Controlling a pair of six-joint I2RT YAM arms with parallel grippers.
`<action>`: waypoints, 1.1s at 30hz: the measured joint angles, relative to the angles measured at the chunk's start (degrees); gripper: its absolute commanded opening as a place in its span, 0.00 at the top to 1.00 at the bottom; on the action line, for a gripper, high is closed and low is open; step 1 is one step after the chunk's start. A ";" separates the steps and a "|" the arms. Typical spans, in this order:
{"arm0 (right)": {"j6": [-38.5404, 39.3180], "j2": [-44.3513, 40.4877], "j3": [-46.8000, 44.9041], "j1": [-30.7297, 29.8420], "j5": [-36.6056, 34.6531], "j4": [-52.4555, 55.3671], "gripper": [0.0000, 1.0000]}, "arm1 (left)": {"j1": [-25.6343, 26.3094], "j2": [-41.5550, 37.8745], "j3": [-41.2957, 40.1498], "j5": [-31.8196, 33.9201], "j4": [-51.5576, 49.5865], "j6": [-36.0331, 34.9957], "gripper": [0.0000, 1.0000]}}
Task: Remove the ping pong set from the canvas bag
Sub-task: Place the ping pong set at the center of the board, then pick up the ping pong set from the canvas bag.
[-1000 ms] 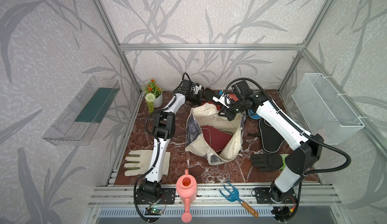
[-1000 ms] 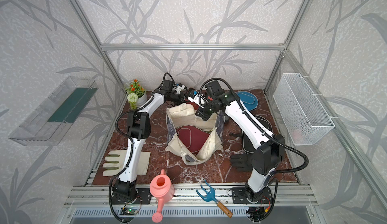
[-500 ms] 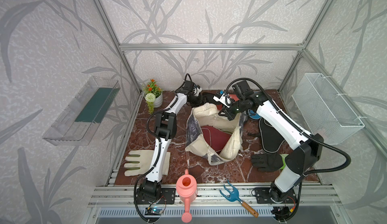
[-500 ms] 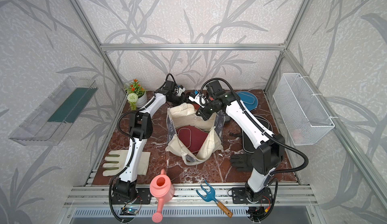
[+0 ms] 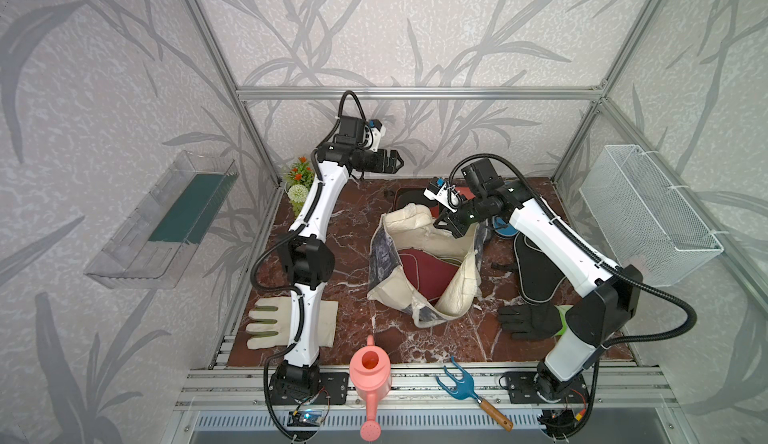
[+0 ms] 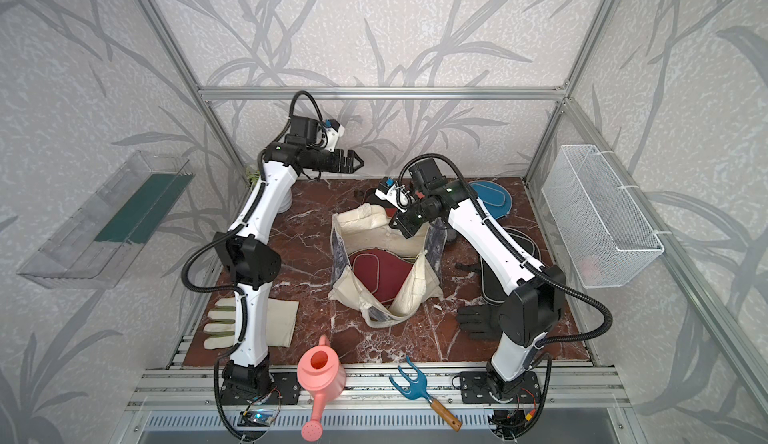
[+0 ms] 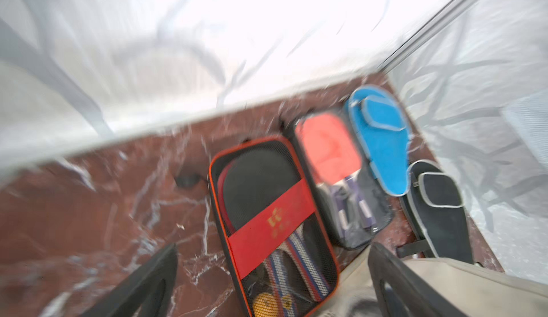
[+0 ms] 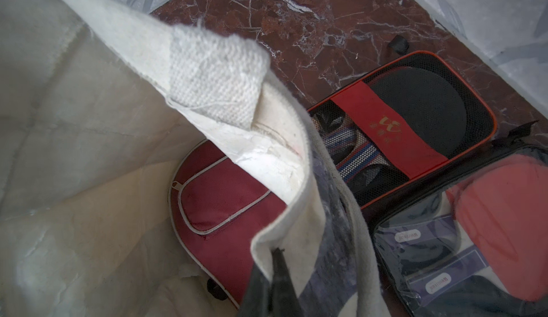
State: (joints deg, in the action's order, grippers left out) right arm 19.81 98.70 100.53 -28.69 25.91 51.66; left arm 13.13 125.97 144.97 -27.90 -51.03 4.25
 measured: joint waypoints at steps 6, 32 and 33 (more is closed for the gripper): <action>-1.53 0.00 2.71 0.63 -1.46 -0.04 1.00 | 3.78 -20.28 -13.35 -1.01 0.76 -6.88 0.01; -2.38 1.55 11.50 -1.22 -8.22 3.65 0.62 | 12.35 -27.10 -38.62 3.34 -2.47 -17.22 1.00; -2.38 0.04 10.27 -1.86 -9.68 2.89 0.58 | 12.26 -27.21 -38.62 3.37 -2.43 -17.22 1.00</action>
State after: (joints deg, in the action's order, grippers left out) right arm 17.43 98.74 110.80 -30.55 16.23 54.54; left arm 25.39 98.76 106.34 -24.53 -53.45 -12.97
